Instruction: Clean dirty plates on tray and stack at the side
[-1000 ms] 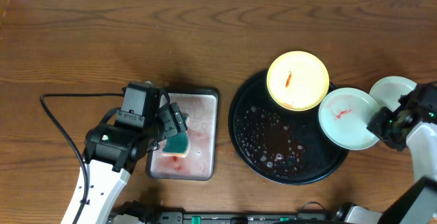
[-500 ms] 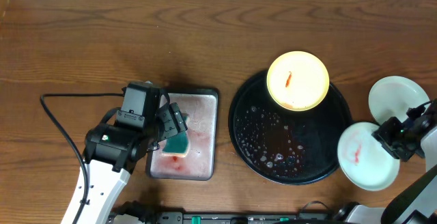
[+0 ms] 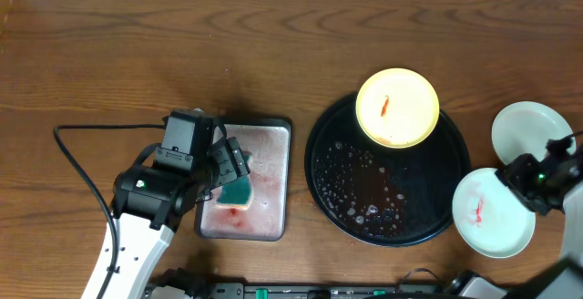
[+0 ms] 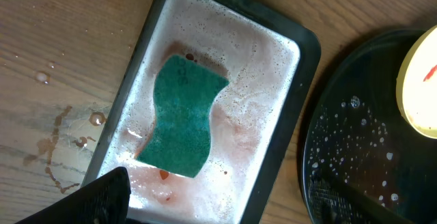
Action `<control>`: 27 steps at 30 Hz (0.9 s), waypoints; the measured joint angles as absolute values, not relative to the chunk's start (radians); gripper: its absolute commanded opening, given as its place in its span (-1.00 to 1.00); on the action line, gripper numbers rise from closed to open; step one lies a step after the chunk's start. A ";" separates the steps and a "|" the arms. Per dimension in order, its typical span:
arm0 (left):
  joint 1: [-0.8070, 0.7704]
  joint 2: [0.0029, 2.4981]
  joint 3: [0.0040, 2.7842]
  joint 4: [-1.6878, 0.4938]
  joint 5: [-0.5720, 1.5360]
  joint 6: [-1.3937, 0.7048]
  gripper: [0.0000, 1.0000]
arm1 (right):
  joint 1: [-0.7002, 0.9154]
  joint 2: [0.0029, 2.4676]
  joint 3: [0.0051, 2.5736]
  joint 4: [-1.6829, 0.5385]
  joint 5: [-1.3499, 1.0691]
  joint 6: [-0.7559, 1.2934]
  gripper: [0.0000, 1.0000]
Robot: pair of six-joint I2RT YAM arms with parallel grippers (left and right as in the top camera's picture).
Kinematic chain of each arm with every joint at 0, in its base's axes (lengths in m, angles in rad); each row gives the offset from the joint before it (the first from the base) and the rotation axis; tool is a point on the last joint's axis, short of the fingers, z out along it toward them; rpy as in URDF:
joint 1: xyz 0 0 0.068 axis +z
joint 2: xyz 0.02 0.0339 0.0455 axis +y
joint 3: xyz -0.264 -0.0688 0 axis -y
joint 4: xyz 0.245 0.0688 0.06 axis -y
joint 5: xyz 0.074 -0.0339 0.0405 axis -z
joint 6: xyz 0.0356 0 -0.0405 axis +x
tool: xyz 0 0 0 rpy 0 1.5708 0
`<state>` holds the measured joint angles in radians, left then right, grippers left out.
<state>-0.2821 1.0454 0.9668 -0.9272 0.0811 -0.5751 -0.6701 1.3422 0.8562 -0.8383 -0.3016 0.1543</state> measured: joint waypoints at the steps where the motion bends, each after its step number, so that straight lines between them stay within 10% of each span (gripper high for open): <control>1: -0.282 1.045 0.967 -0.927 0.081 -0.575 0.68 | -0.670 1.299 0.863 -0.856 -0.289 0.162 0.13; 27: -0.282 1.045 0.967 -0.927 0.081 -0.575 0.68 | -0.863 1.432 0.737 -0.699 0.046 0.241 0.11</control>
